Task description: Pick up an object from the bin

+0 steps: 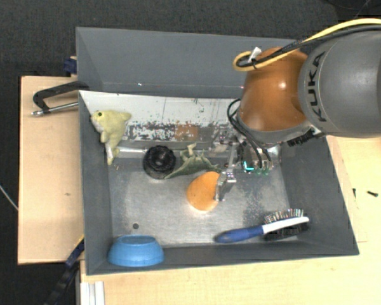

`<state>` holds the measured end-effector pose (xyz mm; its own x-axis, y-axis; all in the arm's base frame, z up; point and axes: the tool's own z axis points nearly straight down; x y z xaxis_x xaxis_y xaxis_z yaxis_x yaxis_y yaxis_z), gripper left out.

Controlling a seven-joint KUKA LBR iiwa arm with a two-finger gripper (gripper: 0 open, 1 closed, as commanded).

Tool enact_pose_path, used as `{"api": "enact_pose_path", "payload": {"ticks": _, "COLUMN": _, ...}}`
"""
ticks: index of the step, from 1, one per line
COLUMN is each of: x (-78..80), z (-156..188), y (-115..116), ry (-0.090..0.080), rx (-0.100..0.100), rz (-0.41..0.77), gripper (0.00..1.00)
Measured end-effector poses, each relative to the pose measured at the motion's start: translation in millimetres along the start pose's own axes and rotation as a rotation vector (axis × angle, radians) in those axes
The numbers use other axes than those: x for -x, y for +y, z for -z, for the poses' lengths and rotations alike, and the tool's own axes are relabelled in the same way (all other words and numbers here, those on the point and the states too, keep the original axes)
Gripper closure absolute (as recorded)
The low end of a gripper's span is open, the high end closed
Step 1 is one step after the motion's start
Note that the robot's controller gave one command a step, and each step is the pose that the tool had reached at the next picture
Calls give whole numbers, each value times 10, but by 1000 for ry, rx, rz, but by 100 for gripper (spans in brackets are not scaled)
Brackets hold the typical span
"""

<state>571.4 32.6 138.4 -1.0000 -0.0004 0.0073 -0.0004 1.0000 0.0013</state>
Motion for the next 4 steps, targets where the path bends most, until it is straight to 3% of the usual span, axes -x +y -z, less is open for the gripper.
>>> {"api": "enact_pose_path", "payload": {"ticks": 1, "x": 41, "z": -208, "y": -8, "ry": -18, "rx": 0, "rz": 5, "gripper": 0}}
{"api": "enact_pose_path", "payload": {"ticks": 2, "x": 30, "z": -331, "y": 19, "ry": -15, "rx": 0, "rz": -51, "gripper": 0}}
{"api": "enact_pose_path", "payload": {"ticks": 3, "x": -4, "z": -355, "y": 19, "ry": 0, "rx": -1, "rz": -50, "gripper": 100}}
{"api": "enact_pose_path", "payload": {"ticks": 4, "x": 121, "z": 998, "y": 210, "ry": -23, "rx": 2, "rz": -39, "gripper": 100}}
